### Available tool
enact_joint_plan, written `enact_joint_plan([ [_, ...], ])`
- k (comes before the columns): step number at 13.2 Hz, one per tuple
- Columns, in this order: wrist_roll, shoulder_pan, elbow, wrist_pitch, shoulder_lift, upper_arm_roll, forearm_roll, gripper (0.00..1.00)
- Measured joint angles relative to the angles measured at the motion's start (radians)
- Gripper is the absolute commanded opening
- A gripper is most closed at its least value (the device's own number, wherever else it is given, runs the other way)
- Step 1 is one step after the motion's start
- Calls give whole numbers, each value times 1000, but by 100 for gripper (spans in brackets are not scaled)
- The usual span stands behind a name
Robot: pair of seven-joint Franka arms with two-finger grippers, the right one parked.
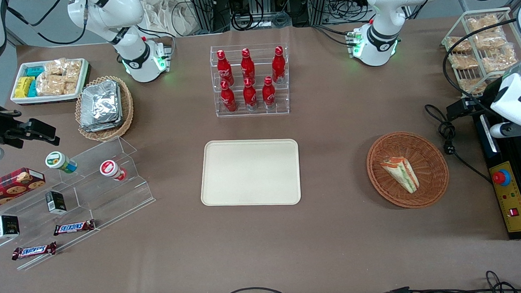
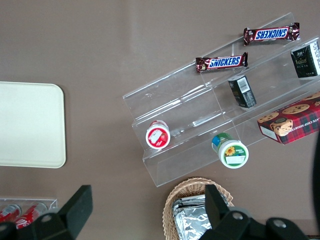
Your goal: Place sandwich from basket to tray
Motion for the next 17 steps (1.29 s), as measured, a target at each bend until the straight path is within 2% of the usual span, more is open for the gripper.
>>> enact_joint_plan([
  [13, -5, 2, 1, 0, 10, 4, 0, 100],
  [17, -111, 4, 1, 11, 71, 7, -43, 99],
])
